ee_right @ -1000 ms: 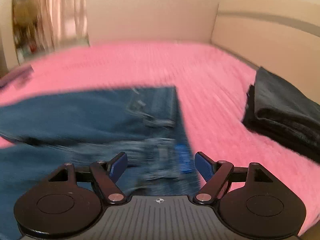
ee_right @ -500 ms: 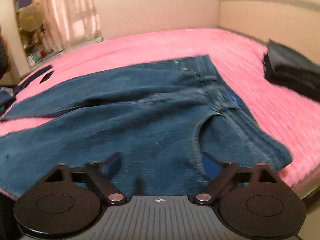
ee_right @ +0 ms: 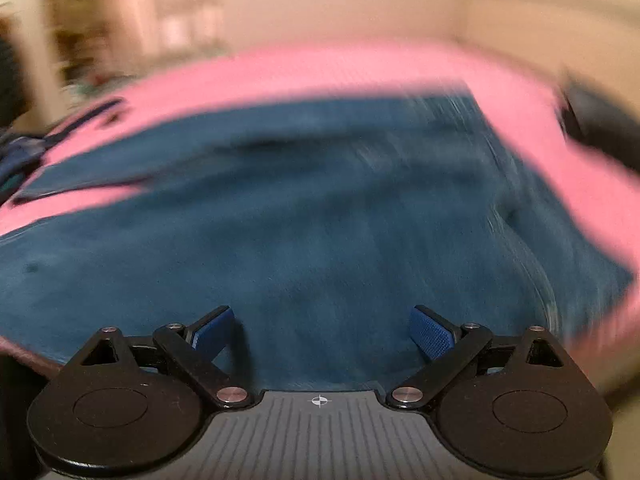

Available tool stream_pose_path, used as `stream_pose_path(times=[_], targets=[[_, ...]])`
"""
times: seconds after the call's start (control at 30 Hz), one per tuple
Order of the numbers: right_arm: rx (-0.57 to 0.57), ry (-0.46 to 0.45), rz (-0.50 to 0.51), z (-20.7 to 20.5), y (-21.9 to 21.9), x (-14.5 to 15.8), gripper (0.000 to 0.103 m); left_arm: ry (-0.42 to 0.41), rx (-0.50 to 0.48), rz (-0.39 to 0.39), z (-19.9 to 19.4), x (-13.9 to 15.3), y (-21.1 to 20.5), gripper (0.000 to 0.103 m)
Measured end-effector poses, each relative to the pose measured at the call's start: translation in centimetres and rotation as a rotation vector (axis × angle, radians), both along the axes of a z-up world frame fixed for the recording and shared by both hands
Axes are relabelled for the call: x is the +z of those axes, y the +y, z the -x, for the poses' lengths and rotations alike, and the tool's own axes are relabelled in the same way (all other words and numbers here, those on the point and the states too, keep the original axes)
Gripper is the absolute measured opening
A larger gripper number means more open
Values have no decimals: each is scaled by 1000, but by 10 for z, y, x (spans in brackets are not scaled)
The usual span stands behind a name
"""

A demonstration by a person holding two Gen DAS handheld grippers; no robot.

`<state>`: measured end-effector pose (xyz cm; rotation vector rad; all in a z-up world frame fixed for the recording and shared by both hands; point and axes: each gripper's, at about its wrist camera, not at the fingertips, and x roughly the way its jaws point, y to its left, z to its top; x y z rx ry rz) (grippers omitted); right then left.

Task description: Fold clothes

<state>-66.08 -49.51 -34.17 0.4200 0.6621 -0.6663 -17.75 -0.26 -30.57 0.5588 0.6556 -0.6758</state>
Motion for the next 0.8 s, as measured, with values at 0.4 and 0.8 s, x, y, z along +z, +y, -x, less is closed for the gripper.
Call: stream_pose_path(times=[0.4,0.8], targets=[[-357,-11,-4,90,-38,19,96,-6,-130,58,14,3,-57,43],[-151,-29,16,49,-18,34,97,39,-152,0,17,-14,-81,45]])
